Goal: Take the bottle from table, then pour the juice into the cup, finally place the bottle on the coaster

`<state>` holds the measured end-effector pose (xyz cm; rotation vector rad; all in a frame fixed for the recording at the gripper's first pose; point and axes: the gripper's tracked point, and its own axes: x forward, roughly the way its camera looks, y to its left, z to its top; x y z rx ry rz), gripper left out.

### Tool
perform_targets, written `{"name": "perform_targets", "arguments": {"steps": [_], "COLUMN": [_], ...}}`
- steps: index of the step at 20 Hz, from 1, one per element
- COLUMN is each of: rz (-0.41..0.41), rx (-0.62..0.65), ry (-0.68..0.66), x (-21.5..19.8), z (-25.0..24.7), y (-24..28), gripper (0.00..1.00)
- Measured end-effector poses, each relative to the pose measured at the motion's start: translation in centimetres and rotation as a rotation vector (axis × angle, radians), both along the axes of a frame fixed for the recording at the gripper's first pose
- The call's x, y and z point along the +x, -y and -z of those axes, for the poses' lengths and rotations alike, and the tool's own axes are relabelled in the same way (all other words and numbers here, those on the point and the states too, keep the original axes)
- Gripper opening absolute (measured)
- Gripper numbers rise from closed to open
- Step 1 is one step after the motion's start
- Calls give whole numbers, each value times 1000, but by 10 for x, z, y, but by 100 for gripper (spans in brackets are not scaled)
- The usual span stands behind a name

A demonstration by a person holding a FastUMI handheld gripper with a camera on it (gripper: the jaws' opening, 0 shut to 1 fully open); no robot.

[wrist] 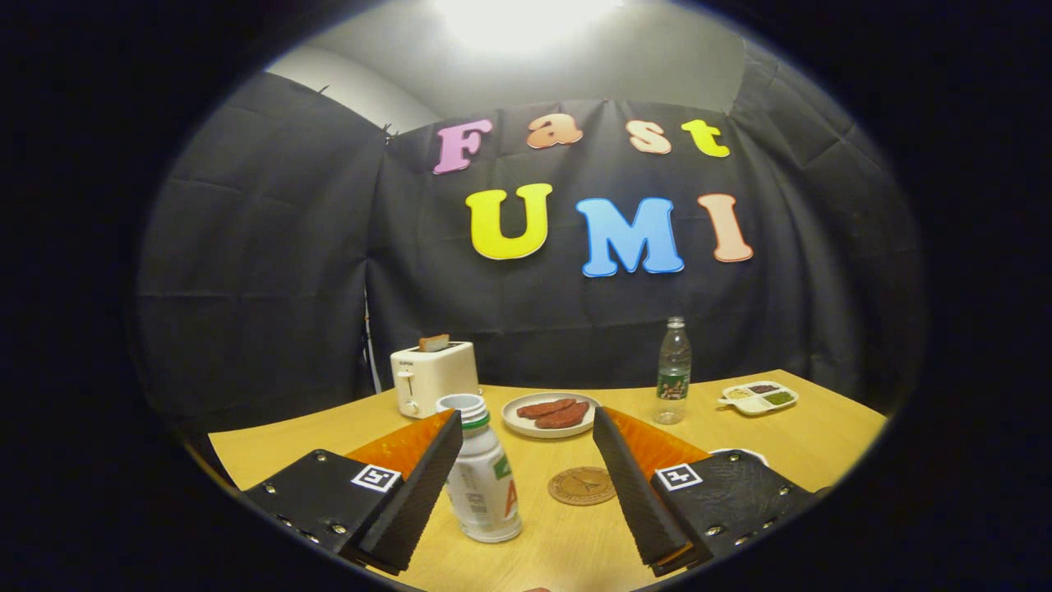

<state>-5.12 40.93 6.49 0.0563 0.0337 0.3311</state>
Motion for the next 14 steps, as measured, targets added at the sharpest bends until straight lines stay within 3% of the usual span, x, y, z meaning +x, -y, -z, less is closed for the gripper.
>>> {"name": "perform_targets", "arguments": {"steps": [5, 9, 13, 14], "rz": [-39, -25, -22, -7], "rx": [-54, -60, -53, -37], "ry": [-35, -90, -139, -123], "x": [8, 25, 38, 40], "z": [32, 63, 90, 86], "y": [-34, -44, -48, -45], "gripper": [97, 95, 89, 80]}}
